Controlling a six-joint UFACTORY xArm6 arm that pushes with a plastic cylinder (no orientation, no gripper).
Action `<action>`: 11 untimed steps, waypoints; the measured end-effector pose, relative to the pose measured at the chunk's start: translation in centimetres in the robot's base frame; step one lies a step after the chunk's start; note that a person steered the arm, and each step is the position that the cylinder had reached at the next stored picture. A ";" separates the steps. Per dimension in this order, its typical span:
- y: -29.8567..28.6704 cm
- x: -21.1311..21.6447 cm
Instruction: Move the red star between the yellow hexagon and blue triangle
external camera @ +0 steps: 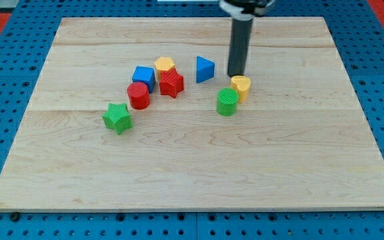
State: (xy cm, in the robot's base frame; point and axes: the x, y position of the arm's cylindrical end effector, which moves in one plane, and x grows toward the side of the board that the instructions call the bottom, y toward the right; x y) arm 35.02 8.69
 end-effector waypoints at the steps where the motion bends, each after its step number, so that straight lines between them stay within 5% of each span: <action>1: 1.8 -5.2; 3: -8.2 -3.9; 4: -10.6 0.0; 7: -9.5 4.9; 8: -9.6 10.9; 9: -15.1 9.9; 11: -15.0 6.2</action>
State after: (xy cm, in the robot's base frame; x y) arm 41.26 -6.28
